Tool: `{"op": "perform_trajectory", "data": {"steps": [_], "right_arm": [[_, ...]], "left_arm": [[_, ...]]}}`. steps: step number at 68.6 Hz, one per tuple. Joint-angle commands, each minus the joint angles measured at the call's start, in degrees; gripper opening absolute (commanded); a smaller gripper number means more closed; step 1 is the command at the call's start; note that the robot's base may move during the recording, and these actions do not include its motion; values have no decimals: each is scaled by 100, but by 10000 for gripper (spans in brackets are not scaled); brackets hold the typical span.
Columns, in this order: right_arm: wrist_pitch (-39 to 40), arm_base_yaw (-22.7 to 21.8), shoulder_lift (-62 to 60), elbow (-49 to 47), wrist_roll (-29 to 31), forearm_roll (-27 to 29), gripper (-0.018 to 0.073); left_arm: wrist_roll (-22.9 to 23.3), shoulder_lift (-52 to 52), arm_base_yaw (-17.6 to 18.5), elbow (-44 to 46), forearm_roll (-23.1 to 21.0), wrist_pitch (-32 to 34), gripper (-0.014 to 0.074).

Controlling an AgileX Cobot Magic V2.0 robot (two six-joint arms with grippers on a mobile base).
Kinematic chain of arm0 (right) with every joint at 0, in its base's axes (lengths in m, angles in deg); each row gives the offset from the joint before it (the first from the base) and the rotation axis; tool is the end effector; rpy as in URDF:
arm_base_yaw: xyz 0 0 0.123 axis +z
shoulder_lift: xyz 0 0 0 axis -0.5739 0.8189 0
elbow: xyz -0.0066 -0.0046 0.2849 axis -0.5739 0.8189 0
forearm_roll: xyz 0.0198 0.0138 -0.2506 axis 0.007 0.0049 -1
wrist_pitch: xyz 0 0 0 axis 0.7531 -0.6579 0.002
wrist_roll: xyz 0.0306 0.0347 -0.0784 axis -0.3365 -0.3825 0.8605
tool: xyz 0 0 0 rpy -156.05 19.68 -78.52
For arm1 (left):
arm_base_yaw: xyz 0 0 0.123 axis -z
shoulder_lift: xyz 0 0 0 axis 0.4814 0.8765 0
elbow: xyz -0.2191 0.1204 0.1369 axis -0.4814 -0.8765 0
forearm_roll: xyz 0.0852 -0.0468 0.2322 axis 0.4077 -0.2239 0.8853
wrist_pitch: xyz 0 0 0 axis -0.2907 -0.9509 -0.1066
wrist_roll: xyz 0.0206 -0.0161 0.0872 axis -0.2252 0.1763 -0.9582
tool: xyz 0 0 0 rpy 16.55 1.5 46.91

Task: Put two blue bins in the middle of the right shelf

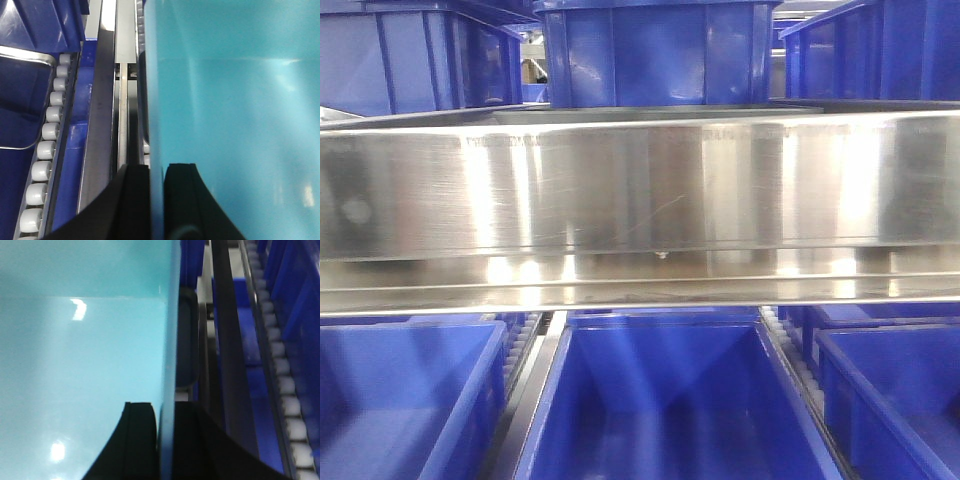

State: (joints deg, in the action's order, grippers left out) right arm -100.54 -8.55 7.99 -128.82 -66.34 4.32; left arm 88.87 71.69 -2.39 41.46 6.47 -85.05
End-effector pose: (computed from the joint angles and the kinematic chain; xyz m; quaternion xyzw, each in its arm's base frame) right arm 0.2789 0.1229 0.4989 -0.0583 0.8979 0.0856 0.4278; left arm 0.2978 -0.1148 0.4991 -0.0202 0.8980 -0.0267 0.4388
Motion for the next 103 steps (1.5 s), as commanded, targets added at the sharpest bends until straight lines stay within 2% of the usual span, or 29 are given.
{"op": "perform_trajectory", "data": {"steps": [1, 25, 40, 103], "right_arm": [[651, 3, -117, -121, 56, -161, -162], [790, 3, -117, -121, 56, -221, -162], [790, 3, -117, -121, 56, -221, -162], [790, 3, -117, -121, 56, -221, -162]], "left_arm": [[3, -142, 20, 116, 153, 348, -111], [3, -142, 20, 116, 177, 460, -111], [3, -142, 20, 116, 300, 745, -111], [3, -142, 20, 116, 300, 741, -111]]}}
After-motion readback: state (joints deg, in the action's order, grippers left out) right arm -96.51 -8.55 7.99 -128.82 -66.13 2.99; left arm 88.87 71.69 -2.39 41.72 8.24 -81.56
